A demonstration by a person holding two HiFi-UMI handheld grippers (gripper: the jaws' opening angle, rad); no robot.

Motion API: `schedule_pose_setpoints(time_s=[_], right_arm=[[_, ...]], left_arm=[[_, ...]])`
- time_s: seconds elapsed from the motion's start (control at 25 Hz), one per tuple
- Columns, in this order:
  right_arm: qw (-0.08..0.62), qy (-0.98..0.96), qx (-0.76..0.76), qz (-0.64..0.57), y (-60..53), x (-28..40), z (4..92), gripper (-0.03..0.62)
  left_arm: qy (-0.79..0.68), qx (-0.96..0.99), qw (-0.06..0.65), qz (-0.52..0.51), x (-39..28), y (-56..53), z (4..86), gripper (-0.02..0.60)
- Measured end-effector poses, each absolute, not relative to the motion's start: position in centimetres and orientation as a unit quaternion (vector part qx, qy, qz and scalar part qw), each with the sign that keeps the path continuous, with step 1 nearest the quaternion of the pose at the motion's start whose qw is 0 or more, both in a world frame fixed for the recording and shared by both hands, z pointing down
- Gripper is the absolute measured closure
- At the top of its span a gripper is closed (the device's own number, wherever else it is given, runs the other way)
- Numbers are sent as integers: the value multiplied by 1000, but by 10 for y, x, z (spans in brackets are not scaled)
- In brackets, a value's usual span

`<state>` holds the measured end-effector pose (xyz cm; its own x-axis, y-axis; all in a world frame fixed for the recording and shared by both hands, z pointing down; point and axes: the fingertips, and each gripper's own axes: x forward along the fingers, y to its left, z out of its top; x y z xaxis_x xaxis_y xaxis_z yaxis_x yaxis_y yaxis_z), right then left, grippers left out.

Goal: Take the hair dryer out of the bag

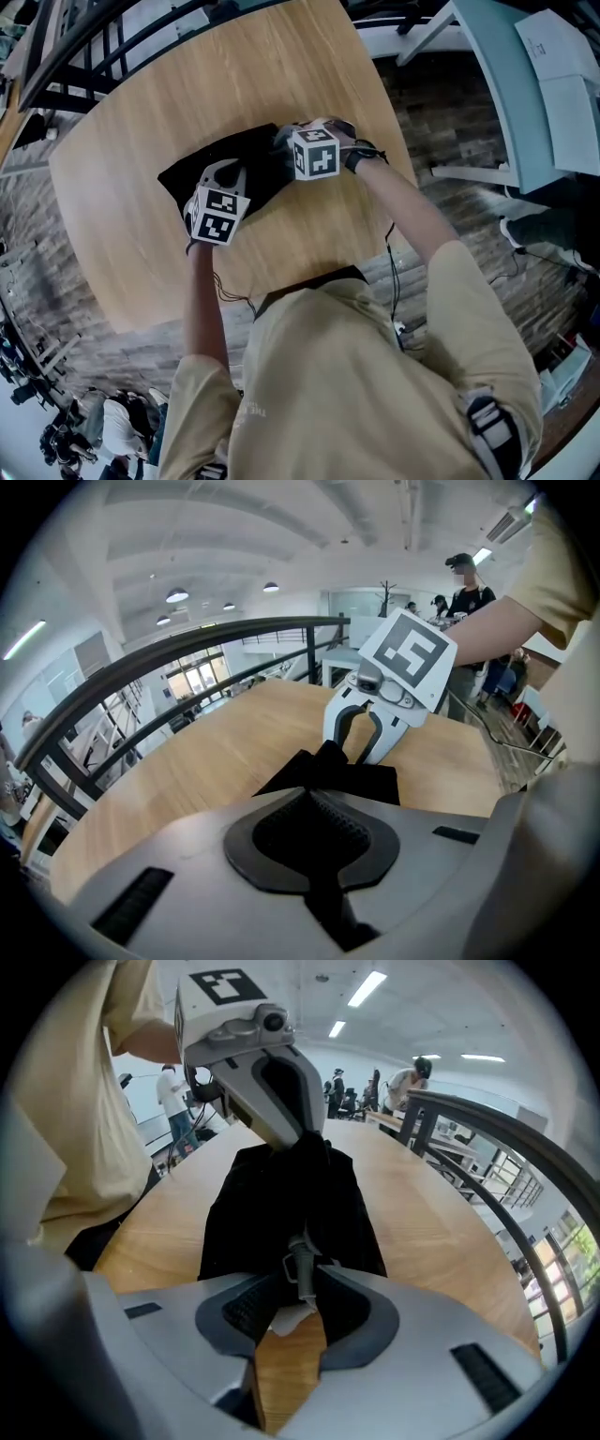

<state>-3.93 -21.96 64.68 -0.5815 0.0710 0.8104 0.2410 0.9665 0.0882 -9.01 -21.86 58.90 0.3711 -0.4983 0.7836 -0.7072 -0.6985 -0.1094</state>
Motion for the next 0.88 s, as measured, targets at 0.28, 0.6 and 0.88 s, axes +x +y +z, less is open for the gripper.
schedule_pose_setpoints(time_s=[0.28,0.6,0.88], right_arm=[[492,-845,-132,-160,-217,-48,666,497],[490,-845,-137,-165,-219,-47,668,508],[492,-844,-142,-160,-218,-44,668,508]], left_arm=[[-363,820,131,423,-90,-217,592,561],[-372,828,138,396,-87,-217,596,560],[-395,835,184,337,-94,-214,578,452]])
